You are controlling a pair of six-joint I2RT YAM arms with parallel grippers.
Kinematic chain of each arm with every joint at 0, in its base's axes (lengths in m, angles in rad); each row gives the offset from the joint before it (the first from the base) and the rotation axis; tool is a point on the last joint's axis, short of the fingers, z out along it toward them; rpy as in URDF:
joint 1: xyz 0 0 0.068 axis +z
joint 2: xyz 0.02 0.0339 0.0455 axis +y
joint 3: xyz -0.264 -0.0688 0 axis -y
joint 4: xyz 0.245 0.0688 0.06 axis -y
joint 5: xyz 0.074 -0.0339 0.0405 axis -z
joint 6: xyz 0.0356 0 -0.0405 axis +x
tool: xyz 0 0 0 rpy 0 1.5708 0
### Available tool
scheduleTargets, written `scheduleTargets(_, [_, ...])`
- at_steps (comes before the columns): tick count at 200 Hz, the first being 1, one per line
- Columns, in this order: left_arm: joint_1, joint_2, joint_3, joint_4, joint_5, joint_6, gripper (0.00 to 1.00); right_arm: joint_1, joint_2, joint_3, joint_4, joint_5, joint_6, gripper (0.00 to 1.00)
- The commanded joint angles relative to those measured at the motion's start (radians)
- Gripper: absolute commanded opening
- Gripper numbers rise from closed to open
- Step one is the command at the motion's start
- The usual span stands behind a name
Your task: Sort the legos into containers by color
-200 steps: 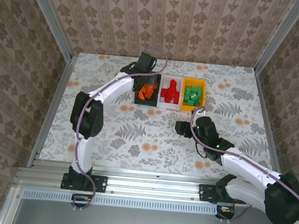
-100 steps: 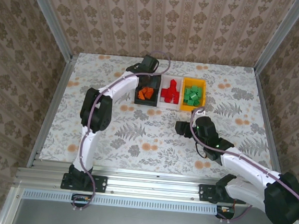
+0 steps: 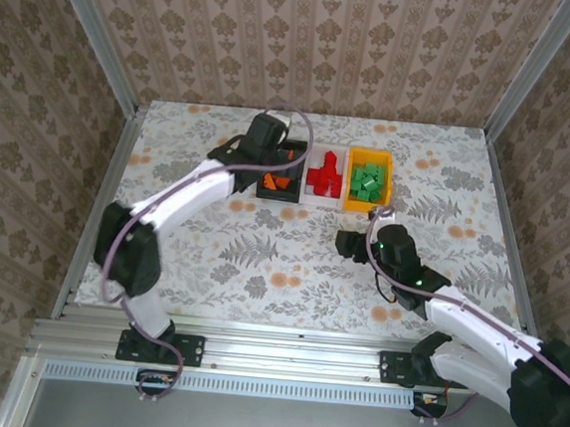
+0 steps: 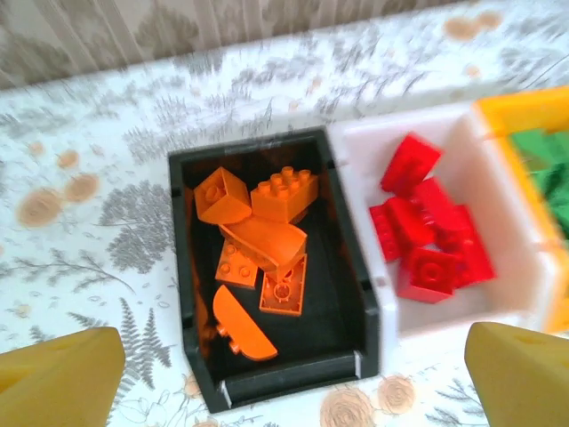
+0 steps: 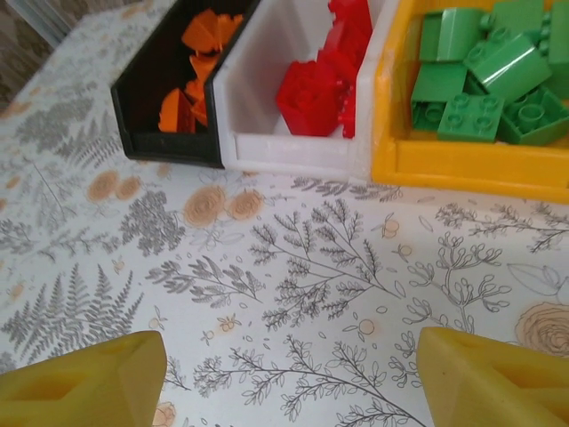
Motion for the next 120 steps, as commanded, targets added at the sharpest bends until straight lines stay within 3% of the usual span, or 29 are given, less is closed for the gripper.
scheduleTargets(1, [-0.064, -0.197, -0.169, 0.141, -0.181, 0.063, 1.00, 0.010, -0.100, -0.031, 0.049, 0.069, -0.006, 0.88])
scheduleTargets(3, [-0.071, -0.213, -0.185, 0.147, -0.198, 0.067, 1.00, 0.011, -0.109, -0.031, 0.048, 0.072, -0.008, 0.96])
scheduleTargets(7, [-0.087, -0.242, -0.215, 0.159, -0.239, 0.078, 1.00, 0.013, -0.129, -0.030, 0.045, 0.082, -0.011, 1.00])
scheduleTargets(28, [-0.154, -0.369, -0.371, 0.198, -0.435, 0.081, 1.00, 0.024, -0.224, -0.043, 0.065, 0.237, 0.119, 1.00])
scheduleTargets(43, [-0.160, -0.427, -0.457, 0.206, -0.498, 0.104, 1.00, 0.026, -0.245, -0.048, 0.141, 0.328, 0.013, 1.00])
scheduleTargets(57, [-0.123, -0.458, -0.501, 0.150, -0.577, 0.014, 1.00, 0.025, -0.214, 0.001, 0.095, 0.429, -0.048, 1.00])
scheduleTargets(73, [-0.039, -0.510, -0.594, 0.206, -0.479, 0.094, 1.00, 0.021, -0.160, 0.032, 0.094, 0.520, -0.094, 1.00])
scheduleTargets(91, [0.097, -0.577, -0.733, 0.355, -0.433, 0.139, 1.00, -0.004, -0.104, 0.008, 0.233, 0.542, -0.204, 1.00])
scheduleTargets(107, [0.264, -0.641, -0.919, 0.635, -0.183, 0.210, 1.00, -0.082, -0.050, -0.013, 0.375, 0.434, -0.356, 1.00])
scheduleTargets(120, [0.355, -0.630, -1.032, 0.842, -0.118, 0.225, 1.00, -0.161, -0.003, -0.011, 0.391, 0.330, -0.454, 1.00])
